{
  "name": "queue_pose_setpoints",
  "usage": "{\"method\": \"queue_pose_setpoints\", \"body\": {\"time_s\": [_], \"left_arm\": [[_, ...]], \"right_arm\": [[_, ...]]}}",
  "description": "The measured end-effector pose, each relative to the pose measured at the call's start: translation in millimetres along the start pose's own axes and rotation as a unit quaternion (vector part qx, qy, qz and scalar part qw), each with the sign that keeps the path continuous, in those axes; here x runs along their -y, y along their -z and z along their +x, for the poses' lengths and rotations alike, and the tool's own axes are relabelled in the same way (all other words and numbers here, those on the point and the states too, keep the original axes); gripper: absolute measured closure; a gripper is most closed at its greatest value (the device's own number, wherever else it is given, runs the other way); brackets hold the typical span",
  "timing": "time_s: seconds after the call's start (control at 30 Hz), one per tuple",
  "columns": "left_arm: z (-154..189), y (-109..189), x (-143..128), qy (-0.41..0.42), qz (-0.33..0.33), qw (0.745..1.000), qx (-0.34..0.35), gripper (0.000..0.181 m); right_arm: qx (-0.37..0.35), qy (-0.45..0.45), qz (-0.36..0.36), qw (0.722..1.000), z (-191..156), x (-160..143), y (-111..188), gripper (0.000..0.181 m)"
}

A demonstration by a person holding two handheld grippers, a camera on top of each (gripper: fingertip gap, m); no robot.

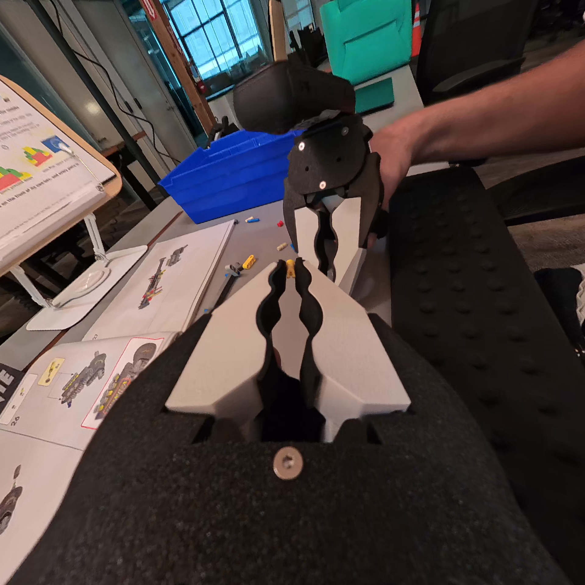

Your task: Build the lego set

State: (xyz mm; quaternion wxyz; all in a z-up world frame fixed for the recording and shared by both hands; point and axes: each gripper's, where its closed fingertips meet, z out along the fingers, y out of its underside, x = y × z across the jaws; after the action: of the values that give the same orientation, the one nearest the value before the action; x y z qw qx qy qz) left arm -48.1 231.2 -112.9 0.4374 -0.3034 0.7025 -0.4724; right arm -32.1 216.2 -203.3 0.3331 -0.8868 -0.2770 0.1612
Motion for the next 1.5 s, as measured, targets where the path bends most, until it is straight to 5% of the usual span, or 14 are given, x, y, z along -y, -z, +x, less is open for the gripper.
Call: {"method": "queue_pose_setpoints", "body": {"time_s": [0.1,0.2,0.27,0.53,1.1,1.2,1.33,1.5], "left_arm": [[-1.6,3.4,9.7,-0.012,0.034,0.999,0.007,0.177],[-3.3,6.2,18.3,-0.033,0.062,0.997,0.022,0.176],[-7.2,8.1,22.0,-0.046,0.071,0.996,0.041,0.177],[-13.4,10.4,24.4,-0.07,0.075,0.992,0.071,0.177],[-12.1,9.0,20.9,-0.097,0.055,0.991,0.079,0.177],[-10.2,6.0,13.4,-0.094,0.032,0.992,0.075,0.177],[15.2,-7.8,-18.8,-0.067,-0.052,0.996,-0.011,0.176],[29.5,-15.8,-61.2,-0.056,-0.193,0.977,-0.073,0.176]], "right_arm": [[0.041,-0.072,0.154,0.985,-0.7,44.2,23.5,0.175],[0.154,-0.179,0.328,0.915,-7.1,88.8,59.2,0.176],[0.216,-0.23,0.372,0.873,-11.5,97.6,64.8,0.176],[0.292,-0.282,0.412,0.816,-17.8,111.4,68.9,0.176],[0.329,-0.298,0.381,0.811,-15.5,106.3,63.4,0.176],[0.274,-0.282,0.358,0.847,-5.2,94.8,64.0,0.176],[0.047,-0.169,0.126,0.976,19.4,23.5,41.8,0.175],[0.002,-0.069,-0.052,0.996,-0.8,-16.5,35.0,0.175]]}}
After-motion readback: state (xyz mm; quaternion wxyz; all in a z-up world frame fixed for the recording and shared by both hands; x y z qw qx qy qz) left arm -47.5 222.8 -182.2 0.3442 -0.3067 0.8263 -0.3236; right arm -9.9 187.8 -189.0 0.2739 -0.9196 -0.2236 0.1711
